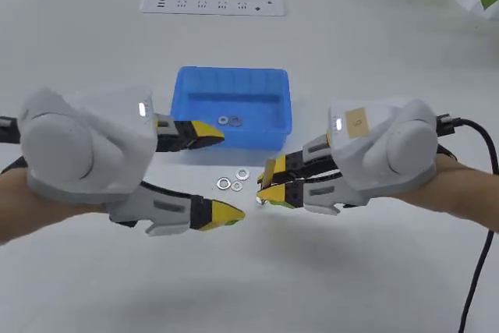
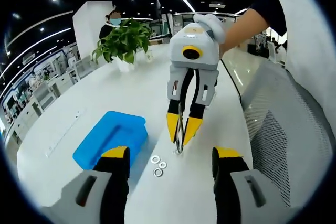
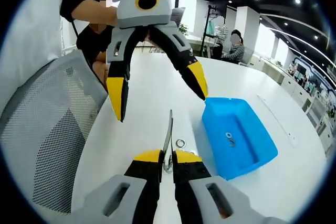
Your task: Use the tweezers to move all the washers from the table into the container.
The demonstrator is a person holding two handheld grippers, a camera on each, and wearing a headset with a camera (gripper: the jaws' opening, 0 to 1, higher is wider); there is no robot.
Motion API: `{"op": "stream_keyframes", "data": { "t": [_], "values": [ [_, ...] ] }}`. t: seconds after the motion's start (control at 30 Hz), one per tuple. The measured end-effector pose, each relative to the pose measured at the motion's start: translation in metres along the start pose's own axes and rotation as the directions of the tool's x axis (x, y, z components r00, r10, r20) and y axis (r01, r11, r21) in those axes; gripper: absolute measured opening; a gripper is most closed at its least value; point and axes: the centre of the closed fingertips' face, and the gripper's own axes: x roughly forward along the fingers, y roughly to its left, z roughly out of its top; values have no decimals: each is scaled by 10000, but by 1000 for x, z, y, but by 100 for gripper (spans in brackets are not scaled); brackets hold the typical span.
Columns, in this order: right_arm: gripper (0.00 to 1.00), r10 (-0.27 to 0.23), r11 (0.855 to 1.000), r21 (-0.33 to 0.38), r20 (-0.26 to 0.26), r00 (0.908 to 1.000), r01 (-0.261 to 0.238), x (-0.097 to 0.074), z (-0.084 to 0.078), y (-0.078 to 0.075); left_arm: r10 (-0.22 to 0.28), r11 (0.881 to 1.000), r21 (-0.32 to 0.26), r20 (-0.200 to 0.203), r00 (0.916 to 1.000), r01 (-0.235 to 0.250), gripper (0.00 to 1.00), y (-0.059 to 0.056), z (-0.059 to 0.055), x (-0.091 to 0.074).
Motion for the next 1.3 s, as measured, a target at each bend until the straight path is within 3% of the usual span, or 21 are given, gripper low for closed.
{"op": "stream_keyframes", "data": {
  "t": [0.07,0.27,0.4,0.63,0.77,1.0,1.3],
  "values": [
    [8,-38,10000,56,71,10000,38,-2,1,0,131,9992,-371,338,9993,-118,77,-1,3,-5],
    [8,-185,9997,179,114,9998,183,-9,4,1,439,9954,-877,603,9972,-385,84,-1,1,-14],
    [8,-310,9993,216,250,9992,305,-14,11,-2,693,9895,-1332,1017,9924,-554,90,0,2,-19],
    [8,-565,9983,139,544,9969,558,-21,30,-14,783,9864,-1517,966,9922,-631,93,-1,-4,-25],
    [8,-600,9981,-63,613,9963,605,-22,41,-19,868,9793,-1936,1386,9865,-590,97,-2,0,-28],
    [8,-715,9966,-363,711,9949,743,-24,54,-30,912,9780,-1980,1220,9883,-658,99,-3,-6,-30],
    [8,-1050,9917,-654,907,9903,1111,-29,72,-61,1015,9733,-2172,1166,9880,-743,100,-1,-13,-34]
  ]
}}
